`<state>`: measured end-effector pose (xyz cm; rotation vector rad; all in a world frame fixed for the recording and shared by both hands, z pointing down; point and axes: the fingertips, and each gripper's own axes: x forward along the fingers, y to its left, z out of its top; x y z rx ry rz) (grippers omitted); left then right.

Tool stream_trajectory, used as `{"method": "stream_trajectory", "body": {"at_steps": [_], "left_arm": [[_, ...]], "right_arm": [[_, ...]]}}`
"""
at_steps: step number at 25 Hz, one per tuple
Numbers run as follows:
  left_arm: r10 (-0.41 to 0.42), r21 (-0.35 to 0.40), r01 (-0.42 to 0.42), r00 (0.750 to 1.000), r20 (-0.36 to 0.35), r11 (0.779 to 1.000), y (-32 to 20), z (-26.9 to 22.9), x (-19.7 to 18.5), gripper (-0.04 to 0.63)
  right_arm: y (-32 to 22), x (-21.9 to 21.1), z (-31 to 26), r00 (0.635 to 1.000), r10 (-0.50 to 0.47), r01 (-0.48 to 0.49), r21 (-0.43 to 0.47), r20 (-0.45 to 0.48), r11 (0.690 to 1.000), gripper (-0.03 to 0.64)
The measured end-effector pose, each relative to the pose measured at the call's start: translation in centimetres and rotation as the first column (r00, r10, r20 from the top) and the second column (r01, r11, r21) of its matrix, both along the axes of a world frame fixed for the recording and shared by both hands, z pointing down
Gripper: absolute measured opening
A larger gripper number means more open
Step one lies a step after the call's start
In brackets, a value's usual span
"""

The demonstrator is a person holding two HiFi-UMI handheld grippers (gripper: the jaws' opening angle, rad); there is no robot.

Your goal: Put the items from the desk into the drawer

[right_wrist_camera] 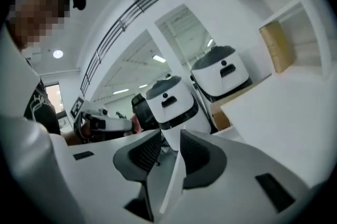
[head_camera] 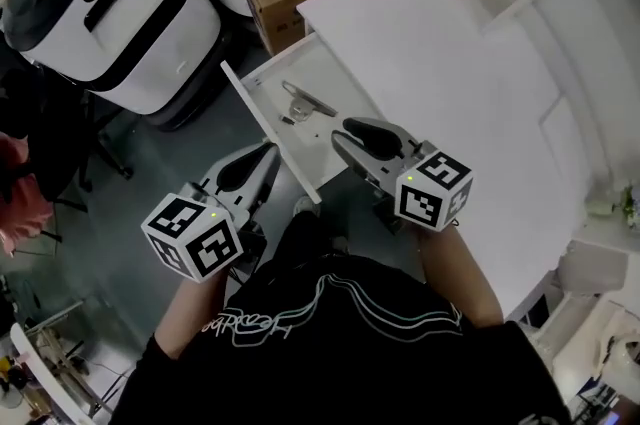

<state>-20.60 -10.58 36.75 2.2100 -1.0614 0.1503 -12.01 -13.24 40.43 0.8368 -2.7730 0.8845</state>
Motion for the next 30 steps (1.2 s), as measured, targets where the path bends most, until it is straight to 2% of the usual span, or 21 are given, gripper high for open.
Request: {"method": "stream_trajectory", "body": {"at_steps": [2,5,8,18,30], "left_arm": [[0.027,0.036,-0.026,1.0,-0.013,0.999,1.4,-2.0,2.3,0.021],[0.062,0.103,-0.059,0.998,-0.021,0.993,3.7,-4.8,5.4,0.021],[0.085,0.163,-0.082,0.996,-0.016,0.983,6.1,-7.2,7.8,0.021],[0.112,0.293,-0.113,0.994,0.018,0.949,12.0,-12.6,12.0,0.021],[0.123,0.327,-0.129,0.992,0.039,0.936,15.3,-13.9,13.6,0.021]], "right_arm": [[1.8,2.2,-3.6,0.999,0.017,-0.019,0.083,0.03,0.996,0.112],[4.5,5.0,-7.7,1.0,0.023,-0.027,0.217,0.019,0.976,0.082],[7.2,7.3,-10.8,0.999,0.039,-0.048,0.287,0.035,0.957,0.064],[13.6,10.6,-15.2,0.998,0.065,-0.068,0.373,0.02,0.925,0.049],[17.3,11.4,-16.6,0.997,0.063,-0.073,0.402,0.039,0.913,0.049]]}}
